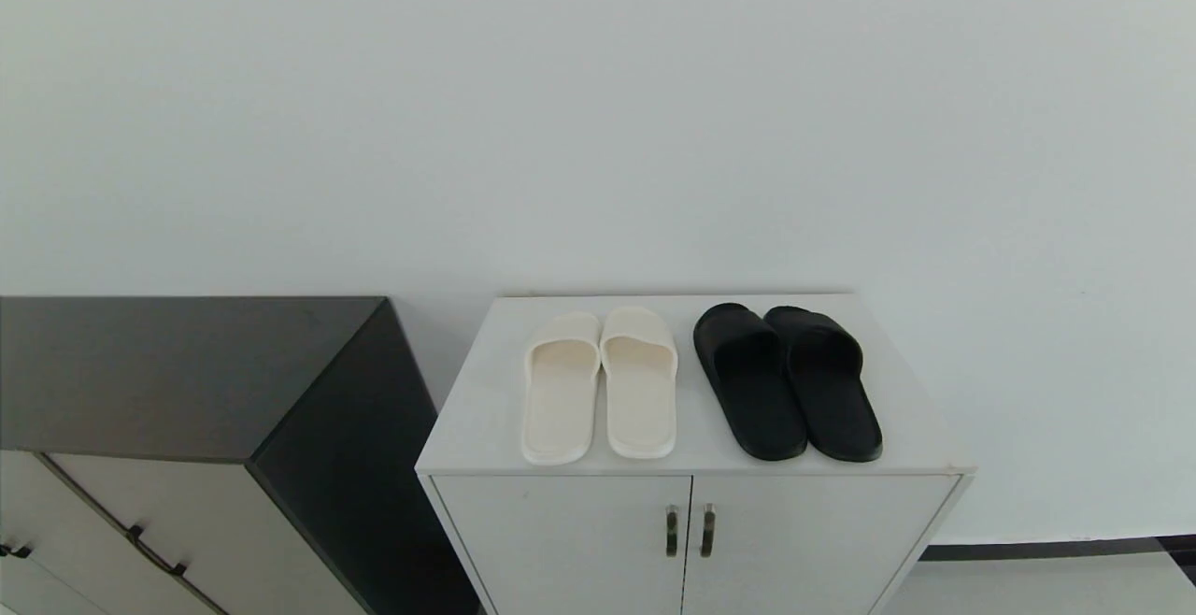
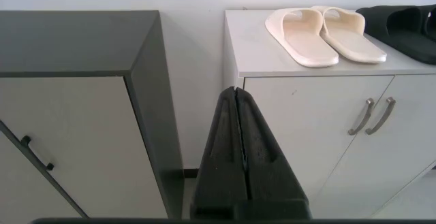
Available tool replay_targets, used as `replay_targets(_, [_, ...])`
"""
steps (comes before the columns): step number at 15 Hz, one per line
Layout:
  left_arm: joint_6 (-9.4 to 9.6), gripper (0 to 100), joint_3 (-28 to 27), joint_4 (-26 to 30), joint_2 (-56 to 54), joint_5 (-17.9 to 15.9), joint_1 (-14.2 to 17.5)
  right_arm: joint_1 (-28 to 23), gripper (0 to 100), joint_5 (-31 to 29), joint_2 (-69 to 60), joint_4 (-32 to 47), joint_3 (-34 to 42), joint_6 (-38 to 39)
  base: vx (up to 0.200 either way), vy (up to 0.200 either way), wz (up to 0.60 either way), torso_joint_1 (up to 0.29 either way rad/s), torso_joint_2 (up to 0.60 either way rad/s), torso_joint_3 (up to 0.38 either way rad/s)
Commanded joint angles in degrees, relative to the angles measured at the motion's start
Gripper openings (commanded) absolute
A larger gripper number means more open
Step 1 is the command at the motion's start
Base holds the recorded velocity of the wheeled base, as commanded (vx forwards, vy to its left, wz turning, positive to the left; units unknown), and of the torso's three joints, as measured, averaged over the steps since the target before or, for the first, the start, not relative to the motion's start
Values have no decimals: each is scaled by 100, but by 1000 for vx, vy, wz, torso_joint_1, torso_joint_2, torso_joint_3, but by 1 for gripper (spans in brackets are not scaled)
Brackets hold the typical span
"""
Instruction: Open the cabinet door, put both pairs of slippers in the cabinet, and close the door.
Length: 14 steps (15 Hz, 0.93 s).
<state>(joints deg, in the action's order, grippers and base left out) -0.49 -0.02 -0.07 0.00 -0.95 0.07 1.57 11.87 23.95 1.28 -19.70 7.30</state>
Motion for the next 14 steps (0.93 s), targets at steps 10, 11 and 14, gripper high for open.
replay_targets(10, [5,0,2,-1,0,-2,1,3613,100,-2769,5928,-3371,-834,922,0,0,0,0,0,0])
replay_targets(11, [5,0,-6,-1,0,-2,1,3613,100,-2980,6332,-3705,-930,913,0,0,0,0,0,0])
replay_targets(14, [-4,0,-6,-1,0,-2,1,3596,100,-3569,7264,-4338,-1335,887,0,0,0,0,0,0])
